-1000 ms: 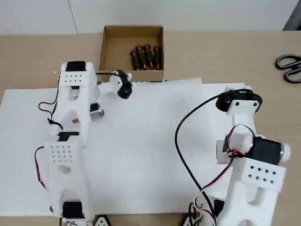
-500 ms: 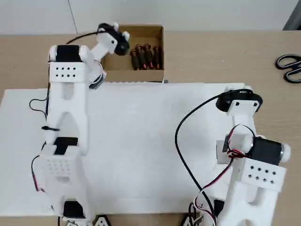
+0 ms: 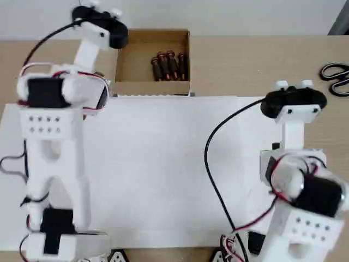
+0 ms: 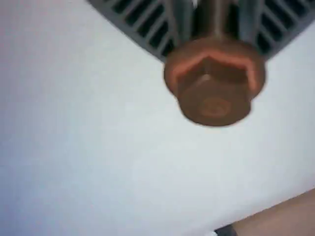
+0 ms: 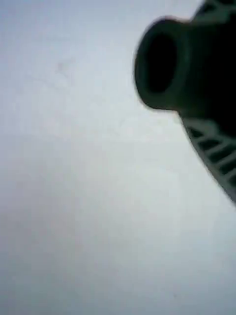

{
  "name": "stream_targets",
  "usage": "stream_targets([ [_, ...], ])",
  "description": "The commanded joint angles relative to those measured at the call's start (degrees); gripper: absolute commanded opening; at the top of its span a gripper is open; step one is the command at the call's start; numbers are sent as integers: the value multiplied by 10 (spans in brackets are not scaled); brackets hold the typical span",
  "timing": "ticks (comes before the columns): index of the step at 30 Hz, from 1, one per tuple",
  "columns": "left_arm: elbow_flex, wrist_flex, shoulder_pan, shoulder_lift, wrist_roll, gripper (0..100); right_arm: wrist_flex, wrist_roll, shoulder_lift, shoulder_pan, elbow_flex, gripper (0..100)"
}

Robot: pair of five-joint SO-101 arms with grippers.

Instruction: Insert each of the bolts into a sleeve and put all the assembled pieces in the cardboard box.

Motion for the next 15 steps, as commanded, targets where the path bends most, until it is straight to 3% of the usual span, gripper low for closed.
stream_targets([
  [1, 65, 4, 9, -131, 63, 6, -7, -3, -80, -15, -8, 4],
  [4, 161, -9, 20, -220, 132, 6, -26, -6, -155, -43, 49, 3],
  [8, 277, -91, 21, -336, 234, 6, -105, -6, -262, -80, 166, 3],
  [15, 463, -202, 20, -529, 314, 6, -211, -6, -439, -188, 344, 3],
])
